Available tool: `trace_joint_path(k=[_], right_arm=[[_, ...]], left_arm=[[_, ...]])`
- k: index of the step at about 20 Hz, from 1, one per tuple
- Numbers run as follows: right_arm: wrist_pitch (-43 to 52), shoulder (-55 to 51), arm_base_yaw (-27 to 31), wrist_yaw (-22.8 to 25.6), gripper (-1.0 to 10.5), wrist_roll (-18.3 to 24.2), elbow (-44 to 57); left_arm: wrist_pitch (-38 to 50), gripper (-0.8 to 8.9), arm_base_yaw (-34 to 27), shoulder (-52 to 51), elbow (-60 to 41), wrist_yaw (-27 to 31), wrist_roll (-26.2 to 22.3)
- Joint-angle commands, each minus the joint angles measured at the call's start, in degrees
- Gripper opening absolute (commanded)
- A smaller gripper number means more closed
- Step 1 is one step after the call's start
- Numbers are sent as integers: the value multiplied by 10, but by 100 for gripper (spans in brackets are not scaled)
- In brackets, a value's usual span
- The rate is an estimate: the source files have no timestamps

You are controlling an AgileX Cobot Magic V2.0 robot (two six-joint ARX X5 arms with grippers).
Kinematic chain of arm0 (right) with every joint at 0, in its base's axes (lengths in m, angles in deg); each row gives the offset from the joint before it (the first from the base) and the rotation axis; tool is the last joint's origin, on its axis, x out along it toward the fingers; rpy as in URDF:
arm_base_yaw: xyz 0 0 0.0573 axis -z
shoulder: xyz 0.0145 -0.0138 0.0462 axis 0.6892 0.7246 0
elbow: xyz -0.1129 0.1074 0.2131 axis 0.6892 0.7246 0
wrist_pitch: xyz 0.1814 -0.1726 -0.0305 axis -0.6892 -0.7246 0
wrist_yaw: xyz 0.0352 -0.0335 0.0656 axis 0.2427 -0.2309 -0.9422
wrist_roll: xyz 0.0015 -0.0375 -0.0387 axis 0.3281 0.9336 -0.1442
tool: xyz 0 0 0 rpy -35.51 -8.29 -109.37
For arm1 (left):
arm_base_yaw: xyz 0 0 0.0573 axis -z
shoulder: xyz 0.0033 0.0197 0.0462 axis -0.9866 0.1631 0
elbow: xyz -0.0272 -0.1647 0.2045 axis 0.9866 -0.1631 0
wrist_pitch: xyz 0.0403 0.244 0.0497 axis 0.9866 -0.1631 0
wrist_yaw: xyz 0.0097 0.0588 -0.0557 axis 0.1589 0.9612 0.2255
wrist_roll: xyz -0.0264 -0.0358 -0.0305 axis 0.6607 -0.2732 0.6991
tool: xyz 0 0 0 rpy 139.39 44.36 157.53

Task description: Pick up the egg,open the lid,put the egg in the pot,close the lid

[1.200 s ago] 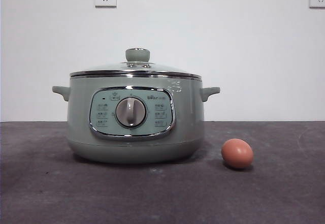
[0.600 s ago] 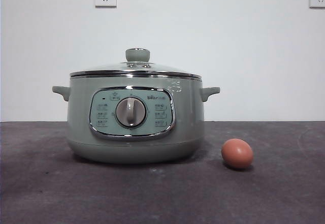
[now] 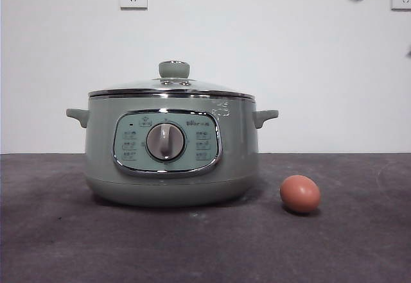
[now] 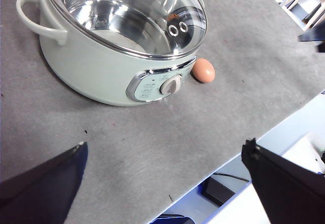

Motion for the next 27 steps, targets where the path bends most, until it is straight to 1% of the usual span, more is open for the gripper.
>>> trace_joint_path(k=[1, 3, 6, 10, 11, 12, 13, 16, 18, 20, 21, 22, 23, 25, 26, 27], right_arm=[[36, 58, -37, 42, 594, -24, -1], [62, 110, -66, 75, 594, -33, -1], [106, 179, -92, 112, 593, -46, -1], [169, 251, -113, 153, 592, -57, -1], [180, 265, -116, 163, 585, -58, -1], [190, 281, -118, 172, 551, -58, -1], [198, 294, -118, 175, 528, -58, -1], [224, 332, -118, 178, 529, -59, -1], [245, 350, -118, 192, 529, -59, -1], [259, 364, -118, 192, 526, -59, -1], [263, 370, -117, 195, 505, -61, -1], [266, 375, -118, 198, 438, -61, -1], [269, 382, -118, 202, 401, -60, -1], [272, 390, -118, 206, 395, -61, -1], [275, 391, -118, 206, 337, -61, -1], [282, 391, -118, 206, 248, -61, -1]], left_arm=[[2, 692, 0, 0, 2, -3, -2], [2, 692, 0, 0, 2, -3, 8], [3, 692, 0, 0, 2, -3, 9], [3, 692, 0, 0, 2, -3, 9], [3, 692, 0, 0, 2, -3, 9], [3, 692, 0, 0, 2, -3, 9], [3, 692, 0, 0, 2, -3, 9], [3, 692, 0, 0, 2, -3, 9], [3, 692, 0, 0, 2, -3, 9], [3, 692, 0, 0, 2, -2, 9], [4, 692, 0, 0, 2, -3, 9], [4, 692, 0, 0, 2, -2, 9], [4, 692, 0, 0, 2, -3, 9], [6, 692, 0, 0, 2, -3, 9], [7, 692, 0, 0, 2, -3, 9], [10, 692, 0, 0, 2, -3, 9]])
